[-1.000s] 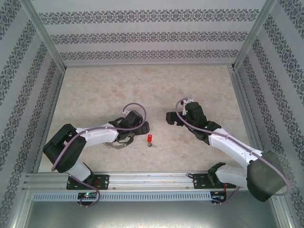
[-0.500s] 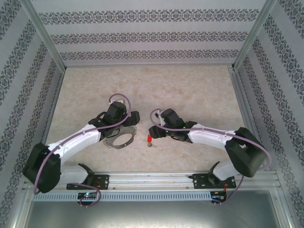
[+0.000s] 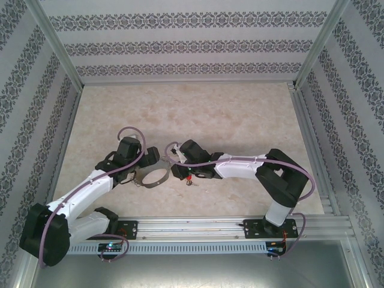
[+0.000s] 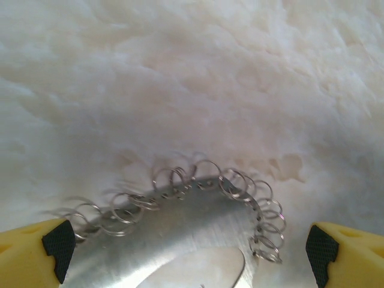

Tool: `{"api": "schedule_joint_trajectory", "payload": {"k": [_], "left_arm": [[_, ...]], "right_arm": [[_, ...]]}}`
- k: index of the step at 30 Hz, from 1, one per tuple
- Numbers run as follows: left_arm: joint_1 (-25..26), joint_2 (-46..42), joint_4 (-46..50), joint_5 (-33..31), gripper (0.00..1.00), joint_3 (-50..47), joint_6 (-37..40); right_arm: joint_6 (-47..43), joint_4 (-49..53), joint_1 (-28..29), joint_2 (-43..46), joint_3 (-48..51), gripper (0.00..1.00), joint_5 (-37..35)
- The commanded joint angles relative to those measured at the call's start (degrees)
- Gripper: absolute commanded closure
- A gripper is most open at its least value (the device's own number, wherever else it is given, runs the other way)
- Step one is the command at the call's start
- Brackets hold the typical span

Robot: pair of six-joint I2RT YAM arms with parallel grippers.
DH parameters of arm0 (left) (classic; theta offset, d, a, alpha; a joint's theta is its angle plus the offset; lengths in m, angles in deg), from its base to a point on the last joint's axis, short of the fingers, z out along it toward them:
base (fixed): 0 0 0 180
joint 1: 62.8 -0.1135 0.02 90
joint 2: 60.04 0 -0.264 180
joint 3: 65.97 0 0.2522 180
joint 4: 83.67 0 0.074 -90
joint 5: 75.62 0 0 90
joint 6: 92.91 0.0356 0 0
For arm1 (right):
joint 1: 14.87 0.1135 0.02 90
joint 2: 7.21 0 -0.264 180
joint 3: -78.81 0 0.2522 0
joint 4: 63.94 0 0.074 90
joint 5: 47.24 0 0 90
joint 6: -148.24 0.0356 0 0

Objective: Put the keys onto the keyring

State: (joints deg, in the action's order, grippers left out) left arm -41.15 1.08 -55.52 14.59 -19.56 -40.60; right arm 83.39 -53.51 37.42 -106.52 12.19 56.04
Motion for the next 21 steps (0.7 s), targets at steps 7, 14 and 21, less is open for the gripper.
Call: {"api": "schedule_joint_trajectory", "payload": {"k": [7, 14, 21], "left_arm": [[-2.9, -1.3, -1.0, 3.0, 0.0, 0.0, -0.3], [-3.3, -2.4, -0.9, 3.8, 0.0, 0.1, 0.2], [-3.4, -1.8, -1.8, 4.3, 0.0, 0.4, 0.3]], "right_arm": [[2.9, -3.8, 1.7, -5.1, -2.7, 0.86, 3.0], [2.9, -3.5, 1.4, -7.8, -4.6, 0.85, 1.5], [2.8, -3.2, -1.3, -8.1, -5.1, 0.7, 2.4]]}}
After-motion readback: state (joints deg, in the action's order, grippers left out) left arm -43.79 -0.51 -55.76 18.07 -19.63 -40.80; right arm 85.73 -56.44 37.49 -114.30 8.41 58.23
